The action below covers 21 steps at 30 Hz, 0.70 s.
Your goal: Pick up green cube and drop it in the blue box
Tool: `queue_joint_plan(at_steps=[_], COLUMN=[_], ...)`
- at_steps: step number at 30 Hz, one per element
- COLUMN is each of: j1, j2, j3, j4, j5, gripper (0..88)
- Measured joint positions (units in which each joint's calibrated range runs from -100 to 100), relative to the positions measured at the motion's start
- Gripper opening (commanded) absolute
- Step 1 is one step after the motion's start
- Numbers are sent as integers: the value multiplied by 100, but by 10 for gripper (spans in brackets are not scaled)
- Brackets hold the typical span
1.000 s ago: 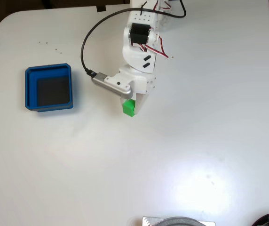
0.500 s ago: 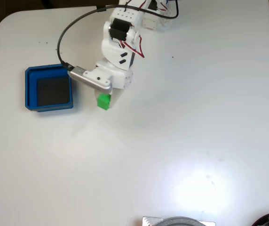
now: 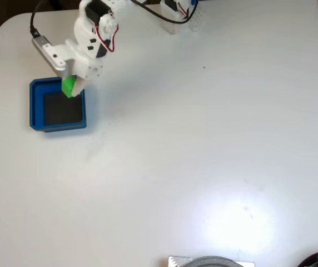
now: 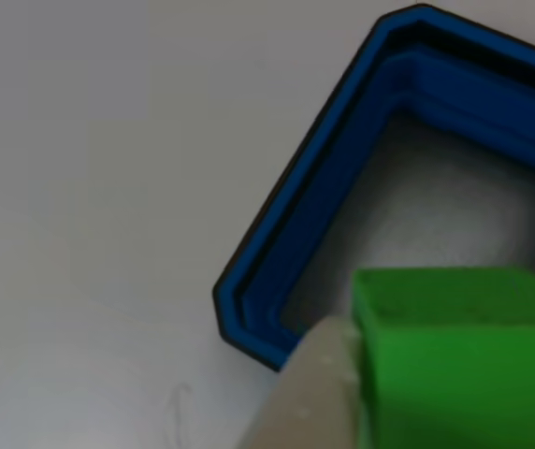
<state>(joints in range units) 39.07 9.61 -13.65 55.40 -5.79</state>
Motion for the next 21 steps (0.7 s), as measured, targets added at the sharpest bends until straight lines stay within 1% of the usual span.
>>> queue_joint_plan(at_steps=[5, 9, 21], j1=[292, 313, 370], j2=[142, 485, 2080], j3=[0, -27, -1584], j4=[0, 0, 0], j5=[0, 0, 10], gripper=[20, 20, 20])
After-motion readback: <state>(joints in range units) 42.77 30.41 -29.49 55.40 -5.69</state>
